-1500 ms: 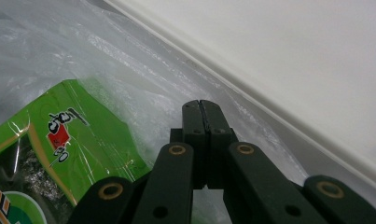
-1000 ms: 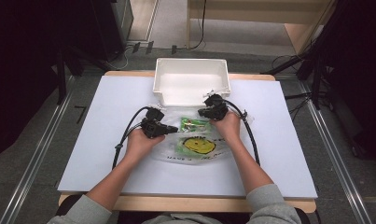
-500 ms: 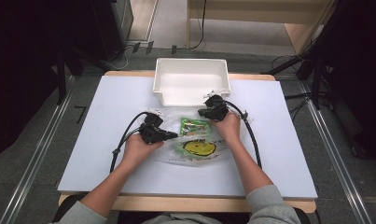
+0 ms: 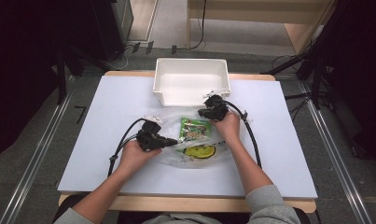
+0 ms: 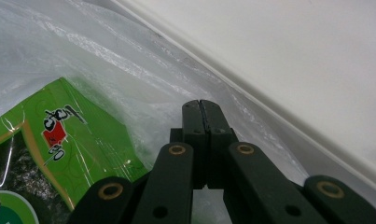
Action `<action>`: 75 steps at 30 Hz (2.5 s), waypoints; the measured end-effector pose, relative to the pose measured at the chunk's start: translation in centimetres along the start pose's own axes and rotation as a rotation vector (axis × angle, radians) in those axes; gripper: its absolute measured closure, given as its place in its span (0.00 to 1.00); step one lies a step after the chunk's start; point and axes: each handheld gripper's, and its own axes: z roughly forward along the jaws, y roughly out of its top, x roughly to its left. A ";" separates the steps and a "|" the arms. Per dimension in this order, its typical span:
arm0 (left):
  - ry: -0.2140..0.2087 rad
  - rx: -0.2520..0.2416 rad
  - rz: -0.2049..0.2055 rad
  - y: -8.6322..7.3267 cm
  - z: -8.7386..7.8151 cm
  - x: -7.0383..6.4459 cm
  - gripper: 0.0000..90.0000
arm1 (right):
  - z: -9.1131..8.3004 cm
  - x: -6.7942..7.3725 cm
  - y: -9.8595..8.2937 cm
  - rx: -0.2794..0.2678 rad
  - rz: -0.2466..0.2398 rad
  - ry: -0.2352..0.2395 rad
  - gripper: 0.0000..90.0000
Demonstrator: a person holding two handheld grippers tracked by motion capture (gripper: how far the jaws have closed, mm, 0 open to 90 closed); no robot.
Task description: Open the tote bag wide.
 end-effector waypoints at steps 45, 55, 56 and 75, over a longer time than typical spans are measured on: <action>-0.070 0.172 0.060 -6.5 -2.1 -3.7 0.97 | 0.2 0.5 0.3 0.002 0.021 -0.038 1.00; -0.077 0.096 0.031 -5.7 -2.6 -3.2 0.95 | 0.3 0.6 0.3 -0.013 0.053 -0.060 1.00; -0.072 0.086 0.034 -5.6 -2.7 -3.2 0.95 | 0.3 0.6 0.3 -0.009 0.058 -0.053 1.00; -0.044 -0.009 0.031 -2.0 -5.1 -3.2 0.68 | -2.0 1.6 0.7 -0.020 0.053 0.020 0.96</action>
